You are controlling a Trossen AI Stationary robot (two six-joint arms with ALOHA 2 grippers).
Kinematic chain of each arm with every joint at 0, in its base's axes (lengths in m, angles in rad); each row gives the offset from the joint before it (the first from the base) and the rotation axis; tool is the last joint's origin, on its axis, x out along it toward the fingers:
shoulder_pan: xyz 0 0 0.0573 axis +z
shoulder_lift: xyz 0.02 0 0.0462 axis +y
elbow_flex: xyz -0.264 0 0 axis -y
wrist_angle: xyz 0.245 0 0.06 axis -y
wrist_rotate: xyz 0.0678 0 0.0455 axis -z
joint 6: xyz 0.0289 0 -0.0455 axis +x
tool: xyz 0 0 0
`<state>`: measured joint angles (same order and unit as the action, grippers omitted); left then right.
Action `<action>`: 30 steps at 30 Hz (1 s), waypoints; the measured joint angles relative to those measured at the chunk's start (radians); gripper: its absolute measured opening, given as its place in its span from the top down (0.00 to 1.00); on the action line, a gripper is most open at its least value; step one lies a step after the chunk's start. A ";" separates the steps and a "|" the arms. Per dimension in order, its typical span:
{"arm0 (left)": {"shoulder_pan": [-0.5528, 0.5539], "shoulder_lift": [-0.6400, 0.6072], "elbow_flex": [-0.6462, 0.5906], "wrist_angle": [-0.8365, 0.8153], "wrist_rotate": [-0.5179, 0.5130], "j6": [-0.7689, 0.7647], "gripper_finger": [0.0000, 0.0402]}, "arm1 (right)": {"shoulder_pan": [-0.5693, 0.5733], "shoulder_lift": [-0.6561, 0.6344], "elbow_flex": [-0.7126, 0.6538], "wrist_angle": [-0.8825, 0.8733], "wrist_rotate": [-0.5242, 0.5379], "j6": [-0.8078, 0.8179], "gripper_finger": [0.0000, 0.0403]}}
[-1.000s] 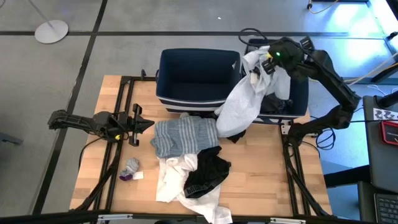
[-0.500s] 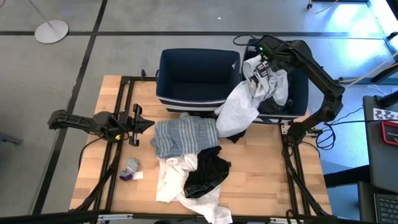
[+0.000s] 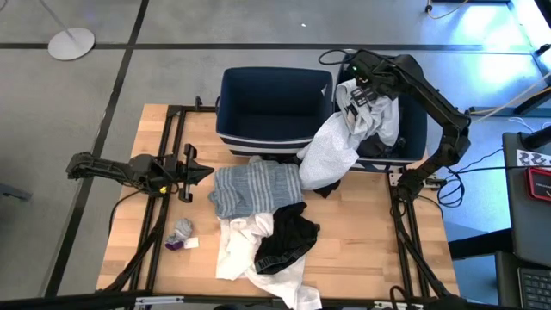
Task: Sort clothes
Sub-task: Put the light gray patterned polo into the right blue laundry organizer
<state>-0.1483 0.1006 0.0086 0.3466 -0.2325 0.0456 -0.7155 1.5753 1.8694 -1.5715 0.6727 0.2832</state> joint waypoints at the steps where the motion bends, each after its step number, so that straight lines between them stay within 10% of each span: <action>1: 0.000 0.000 0.000 0.000 0.000 0.000 0.99 | 0.000 0.000 0.000 0.000 -0.001 -0.001 0.42; 16: 0.000 0.000 0.000 0.000 0.000 0.007 0.99 | 0.046 -0.138 0.091 0.004 -0.107 -0.054 0.39; 30: 0.000 0.000 0.000 0.000 0.000 -0.012 0.99 | 0.440 -0.200 0.071 0.024 -0.243 -0.053 0.40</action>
<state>-0.1482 0.1005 0.0089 0.3466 -0.2325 0.0332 -0.2755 1.3750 1.9406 -1.5473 0.4301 0.2301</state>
